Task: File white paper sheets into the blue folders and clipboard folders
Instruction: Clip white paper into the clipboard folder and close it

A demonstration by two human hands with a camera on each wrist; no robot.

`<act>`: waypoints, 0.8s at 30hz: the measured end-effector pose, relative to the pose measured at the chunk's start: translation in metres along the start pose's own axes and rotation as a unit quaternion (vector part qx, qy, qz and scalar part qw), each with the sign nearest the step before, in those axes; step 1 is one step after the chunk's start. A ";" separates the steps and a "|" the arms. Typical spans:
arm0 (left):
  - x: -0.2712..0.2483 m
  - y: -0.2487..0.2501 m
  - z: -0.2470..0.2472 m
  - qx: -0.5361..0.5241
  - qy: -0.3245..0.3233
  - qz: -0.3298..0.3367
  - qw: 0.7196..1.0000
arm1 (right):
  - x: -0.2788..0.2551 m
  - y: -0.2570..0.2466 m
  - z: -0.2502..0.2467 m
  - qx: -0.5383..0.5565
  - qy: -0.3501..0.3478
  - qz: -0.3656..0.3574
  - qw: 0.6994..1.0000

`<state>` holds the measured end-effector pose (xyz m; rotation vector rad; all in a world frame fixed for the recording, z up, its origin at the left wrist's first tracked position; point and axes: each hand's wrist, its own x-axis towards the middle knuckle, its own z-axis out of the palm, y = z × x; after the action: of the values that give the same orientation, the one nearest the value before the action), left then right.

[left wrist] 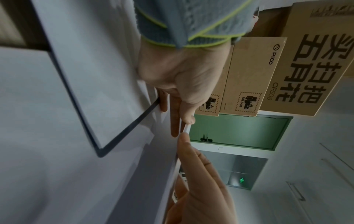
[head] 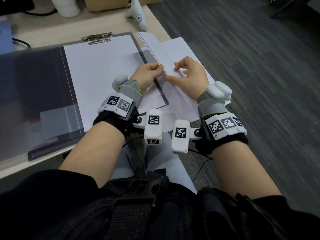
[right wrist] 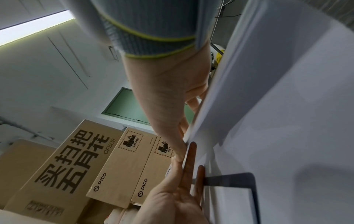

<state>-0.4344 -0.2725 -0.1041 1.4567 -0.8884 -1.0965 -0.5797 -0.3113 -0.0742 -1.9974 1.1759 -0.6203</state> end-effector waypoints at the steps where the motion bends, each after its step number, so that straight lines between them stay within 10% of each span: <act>1: 0.000 0.000 0.000 -0.001 -0.002 -0.001 1.000 | 0.000 0.001 0.000 0.001 0.001 0.000 1.000; 24: 0.001 0.000 0.004 -0.002 0.023 -0.015 1.000 | 0.001 0.001 -0.003 0.016 -0.008 0.006 1.000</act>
<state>-0.4380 -0.2752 -0.1041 1.4908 -0.8330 -1.0826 -0.5820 -0.3131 -0.0726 -1.9638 1.1618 -0.6109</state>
